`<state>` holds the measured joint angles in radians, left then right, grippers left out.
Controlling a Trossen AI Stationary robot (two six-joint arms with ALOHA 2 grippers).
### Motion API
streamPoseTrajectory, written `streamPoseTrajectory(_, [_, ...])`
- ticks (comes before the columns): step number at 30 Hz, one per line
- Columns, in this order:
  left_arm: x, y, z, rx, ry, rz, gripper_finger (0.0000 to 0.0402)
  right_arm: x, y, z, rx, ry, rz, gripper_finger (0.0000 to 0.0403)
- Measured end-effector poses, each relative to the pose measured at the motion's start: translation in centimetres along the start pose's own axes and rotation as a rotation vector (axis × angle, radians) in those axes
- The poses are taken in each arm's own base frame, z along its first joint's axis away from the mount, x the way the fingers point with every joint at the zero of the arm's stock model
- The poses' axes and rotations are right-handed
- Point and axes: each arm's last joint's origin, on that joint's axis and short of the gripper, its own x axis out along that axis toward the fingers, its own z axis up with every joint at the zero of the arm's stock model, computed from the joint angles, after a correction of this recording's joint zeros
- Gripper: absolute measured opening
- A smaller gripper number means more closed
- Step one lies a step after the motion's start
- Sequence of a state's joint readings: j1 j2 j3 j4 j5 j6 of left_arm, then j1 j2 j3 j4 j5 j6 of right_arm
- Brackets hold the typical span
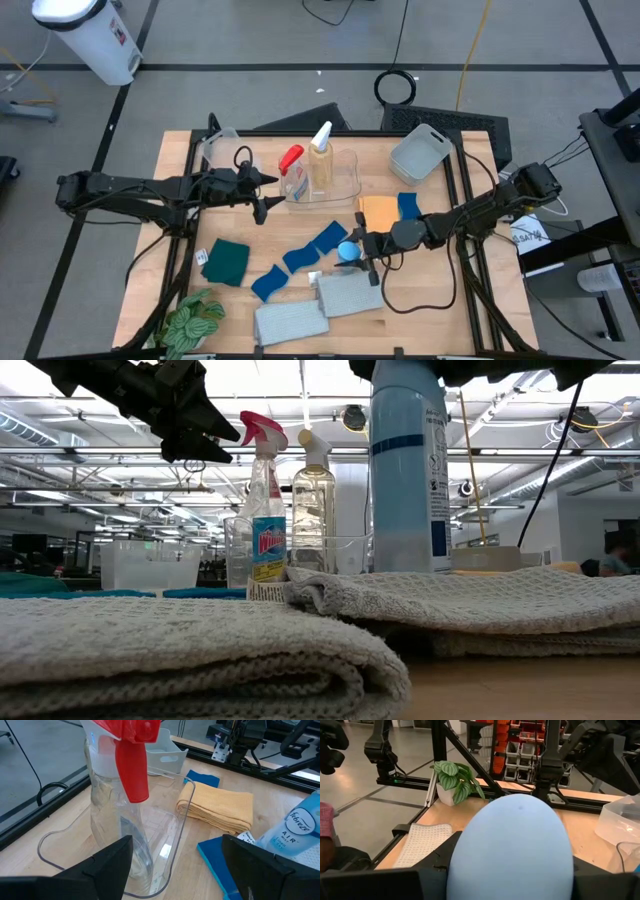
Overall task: Pick & Place Kitchen Items
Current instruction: Put the blue air freshener spray into the transparent bin
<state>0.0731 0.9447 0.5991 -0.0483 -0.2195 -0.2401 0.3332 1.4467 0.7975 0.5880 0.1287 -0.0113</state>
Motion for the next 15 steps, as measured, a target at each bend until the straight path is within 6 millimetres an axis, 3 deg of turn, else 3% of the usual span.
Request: streamPoseTrajectory(15, [0.00,0.00,0.00,0.000,0.000,0.000,0.0308,0.00,0.00,-0.03,0.000,0.003,0.000,0.0161])
